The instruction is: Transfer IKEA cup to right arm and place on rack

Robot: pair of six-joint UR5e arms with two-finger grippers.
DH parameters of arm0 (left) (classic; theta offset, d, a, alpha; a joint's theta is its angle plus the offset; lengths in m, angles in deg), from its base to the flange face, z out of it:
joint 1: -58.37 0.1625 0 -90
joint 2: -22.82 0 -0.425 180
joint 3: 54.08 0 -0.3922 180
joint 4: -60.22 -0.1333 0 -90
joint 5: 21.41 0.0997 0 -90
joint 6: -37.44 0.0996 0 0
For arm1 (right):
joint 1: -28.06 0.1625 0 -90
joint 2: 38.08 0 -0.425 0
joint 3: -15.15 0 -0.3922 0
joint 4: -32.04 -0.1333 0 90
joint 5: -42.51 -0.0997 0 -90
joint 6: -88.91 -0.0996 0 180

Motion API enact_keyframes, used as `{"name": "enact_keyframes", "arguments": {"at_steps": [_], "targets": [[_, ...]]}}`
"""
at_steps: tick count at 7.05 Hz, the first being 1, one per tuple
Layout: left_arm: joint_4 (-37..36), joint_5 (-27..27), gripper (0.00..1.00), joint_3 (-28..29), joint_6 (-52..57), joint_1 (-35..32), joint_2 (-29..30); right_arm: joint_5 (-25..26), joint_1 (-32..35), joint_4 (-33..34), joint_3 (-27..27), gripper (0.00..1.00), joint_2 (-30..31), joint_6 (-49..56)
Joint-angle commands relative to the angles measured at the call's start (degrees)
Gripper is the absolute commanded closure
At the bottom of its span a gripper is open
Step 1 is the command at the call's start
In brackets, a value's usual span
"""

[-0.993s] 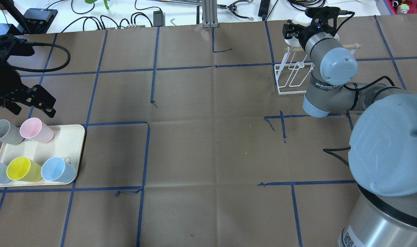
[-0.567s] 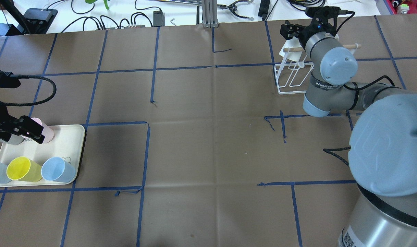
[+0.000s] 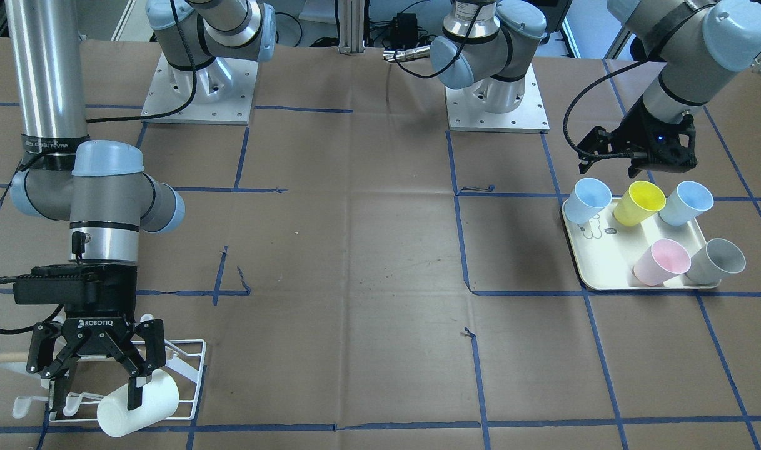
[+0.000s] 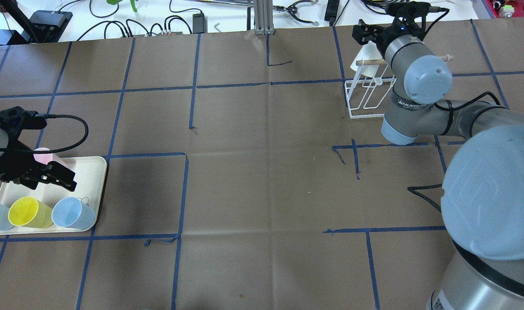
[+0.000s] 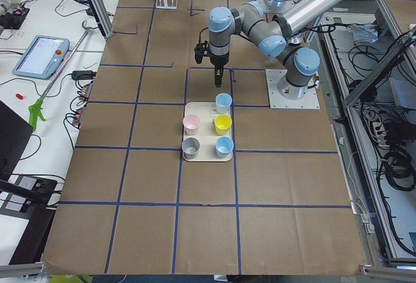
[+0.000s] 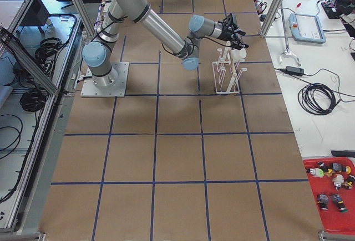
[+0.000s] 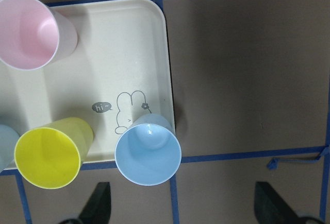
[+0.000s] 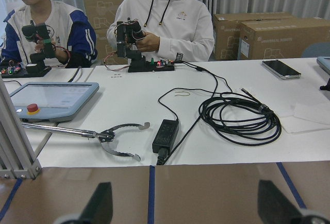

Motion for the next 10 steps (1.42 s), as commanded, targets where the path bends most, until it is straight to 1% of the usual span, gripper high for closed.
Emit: {"name": "enact_keyframes", "arguments": {"at_steps": [1, 3, 4, 6, 7, 8, 9, 10], "targets": [[-7.2, 0.1, 0.03, -5.9, 0.1, 0.1, 0.9, 0.0, 1.3, -0.2, -1.1, 0.00, 4.1, -2.2], [-12.3, 0.6, 0.03, -8.7, 0.3, 0.4, 3.1, 0.0, 4.0, -0.1, -1.7, 0.00, 6.2, -8.1], [-12.6, 0.6, 0.03, -8.7, 0.2, 0.5, 4.8, 0.0, 5.5, -0.1, -1.8, 0.00, 7.0, -12.6], [-14.7, 0.9, 0.04, -8.7, -0.3, 0.6, 7.3, 0.0, 8.3, -0.2, -3.5, 0.00, 9.3, -28.6], [-14.7, 1.3, 0.07, -8.7, -0.4, 0.6, 7.7, -0.1, 9.2, -0.3, -5.4, 0.00, 12.5, -33.7], [-14.7, 1.8, 0.14, -8.7, -0.5, 0.9, 7.9, -0.8, 9.9, -1.5, -8.7, 0.00, 16.1, -35.7], [-14.7, 1.8, 0.22, -8.7, -1.0, 0.9, 8.0, -1.1, 9.9, -2.2, -11.4, 0.00, 17.7, -38.8], [-14.7, 2.0, 0.38, -8.7, -1.1, 0.9, 8.1, -1.3, 10.0, -1.4, -12.6, 0.00, 17.7, -41.9]]}}
